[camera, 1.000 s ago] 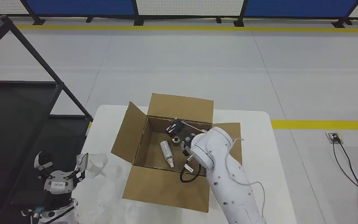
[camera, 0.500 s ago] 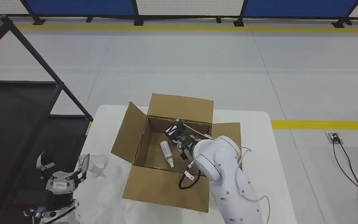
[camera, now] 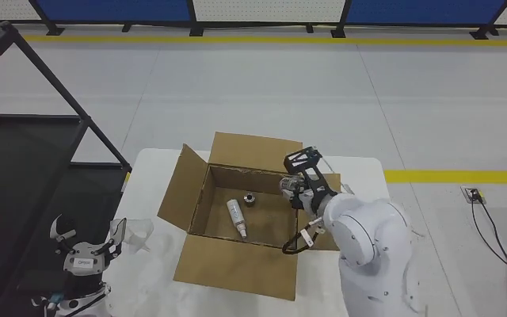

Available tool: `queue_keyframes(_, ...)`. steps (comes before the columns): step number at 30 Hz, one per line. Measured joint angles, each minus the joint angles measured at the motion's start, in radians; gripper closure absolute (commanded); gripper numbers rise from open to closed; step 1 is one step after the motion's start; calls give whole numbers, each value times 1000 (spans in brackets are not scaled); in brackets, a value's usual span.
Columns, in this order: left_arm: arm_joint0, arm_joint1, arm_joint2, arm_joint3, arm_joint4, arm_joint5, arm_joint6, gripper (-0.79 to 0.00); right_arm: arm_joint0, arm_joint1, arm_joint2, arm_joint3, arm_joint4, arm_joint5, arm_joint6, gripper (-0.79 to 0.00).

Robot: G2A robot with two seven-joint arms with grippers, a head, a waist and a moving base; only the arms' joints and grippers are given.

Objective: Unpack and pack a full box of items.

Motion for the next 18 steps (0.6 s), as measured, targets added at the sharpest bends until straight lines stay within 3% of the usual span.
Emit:
queue_keyframes(4, 2, 0, 1, 3, -4, -1, 4, -785, -15, 11, 83, -66, -63, 90, 1, 0)
queue_keyframes(8, 3, 0, 5, 4, -3, 0, 4, -785, 5, 20, 152, -38, -132, 176, 5, 0)
queue_keyframes(18, 8, 0, 12, -9, 12, 10, -4, -785, 135, 48, 286, 261, -267, 262, 33, 0)
